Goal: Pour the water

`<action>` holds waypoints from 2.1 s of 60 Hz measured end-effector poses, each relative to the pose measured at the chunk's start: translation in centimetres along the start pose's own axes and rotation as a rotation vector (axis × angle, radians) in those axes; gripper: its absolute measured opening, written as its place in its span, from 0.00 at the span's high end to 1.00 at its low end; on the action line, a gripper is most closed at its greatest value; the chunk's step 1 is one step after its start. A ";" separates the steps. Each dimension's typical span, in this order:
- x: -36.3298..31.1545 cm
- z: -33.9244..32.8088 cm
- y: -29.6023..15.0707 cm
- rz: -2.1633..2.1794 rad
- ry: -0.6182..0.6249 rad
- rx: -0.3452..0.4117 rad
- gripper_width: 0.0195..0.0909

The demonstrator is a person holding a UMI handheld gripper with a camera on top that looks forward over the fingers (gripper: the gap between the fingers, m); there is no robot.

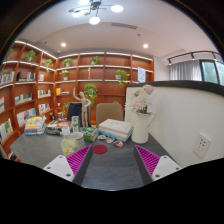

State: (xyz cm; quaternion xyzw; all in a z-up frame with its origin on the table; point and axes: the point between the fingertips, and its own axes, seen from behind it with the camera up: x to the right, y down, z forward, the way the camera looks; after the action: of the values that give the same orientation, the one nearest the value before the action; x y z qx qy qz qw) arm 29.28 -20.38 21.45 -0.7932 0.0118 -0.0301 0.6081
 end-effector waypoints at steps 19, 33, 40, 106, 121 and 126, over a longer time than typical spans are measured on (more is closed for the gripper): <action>-7.7 2.8 6.4 -0.081 -0.027 0.142 0.10; -16.7 8.1 8.5 -0.087 -0.149 0.143 0.08; -18.6 11.0 8.1 -0.079 -0.151 0.152 0.08; -10.3 19.2 3.9 -0.517 0.046 0.109 0.79; -5.3 26.1 0.8 -1.215 0.219 0.054 0.79; -5.4 27.3 -0.5 -1.381 0.247 0.058 0.78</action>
State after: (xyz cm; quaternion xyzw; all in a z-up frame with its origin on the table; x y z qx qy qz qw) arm 25.61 6.39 14.73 -0.5933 -0.4267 -0.4997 0.4650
